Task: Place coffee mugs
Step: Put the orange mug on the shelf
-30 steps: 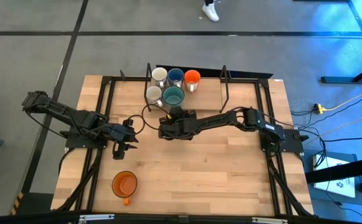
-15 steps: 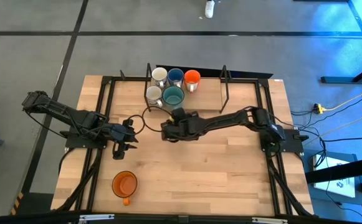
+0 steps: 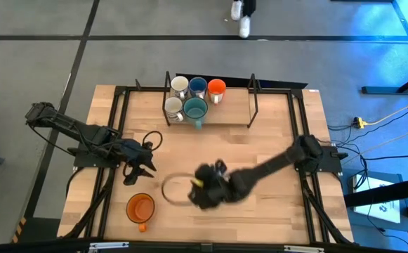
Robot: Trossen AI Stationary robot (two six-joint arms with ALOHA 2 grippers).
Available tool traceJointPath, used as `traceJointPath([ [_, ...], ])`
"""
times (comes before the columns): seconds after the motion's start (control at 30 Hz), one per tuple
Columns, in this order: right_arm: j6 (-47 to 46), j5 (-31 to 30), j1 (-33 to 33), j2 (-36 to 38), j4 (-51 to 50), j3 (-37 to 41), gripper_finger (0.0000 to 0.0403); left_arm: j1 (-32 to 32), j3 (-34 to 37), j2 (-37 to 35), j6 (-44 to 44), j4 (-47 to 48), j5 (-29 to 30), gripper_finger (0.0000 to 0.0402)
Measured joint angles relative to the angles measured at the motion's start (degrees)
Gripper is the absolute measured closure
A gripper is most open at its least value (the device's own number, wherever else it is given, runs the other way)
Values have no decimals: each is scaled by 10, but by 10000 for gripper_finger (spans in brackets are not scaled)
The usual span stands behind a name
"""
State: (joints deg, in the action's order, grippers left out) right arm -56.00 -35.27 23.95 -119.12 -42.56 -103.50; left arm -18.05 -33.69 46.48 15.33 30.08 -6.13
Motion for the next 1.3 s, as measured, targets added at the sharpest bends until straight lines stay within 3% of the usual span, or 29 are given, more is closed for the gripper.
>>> traceJointPath([
  [0.2, -111, -52, 78, -22, 16, 0, 155, -55, 0, 0, 78, -49, -28, 276],
  [0.4, -158, -73, 129, -45, 18, 1, 155, -146, -17, 25, 183, -50, 14, 276],
  [0.6, -158, -42, 156, -55, 26, 0, 155, -218, -112, 94, 231, 80, 82, 276],
  [0.73, -157, -41, 168, -56, 22, 1, 155, -241, -163, 149, 251, 158, 114, 276],
  [0.93, -154, -33, 181, -56, 19, 1, 155, -251, -170, 228, 278, 195, 120, 277],
  [1.3, -142, -33, 189, -56, 15, 1, 155, -251, -170, 317, 281, 180, 82, 277],
])
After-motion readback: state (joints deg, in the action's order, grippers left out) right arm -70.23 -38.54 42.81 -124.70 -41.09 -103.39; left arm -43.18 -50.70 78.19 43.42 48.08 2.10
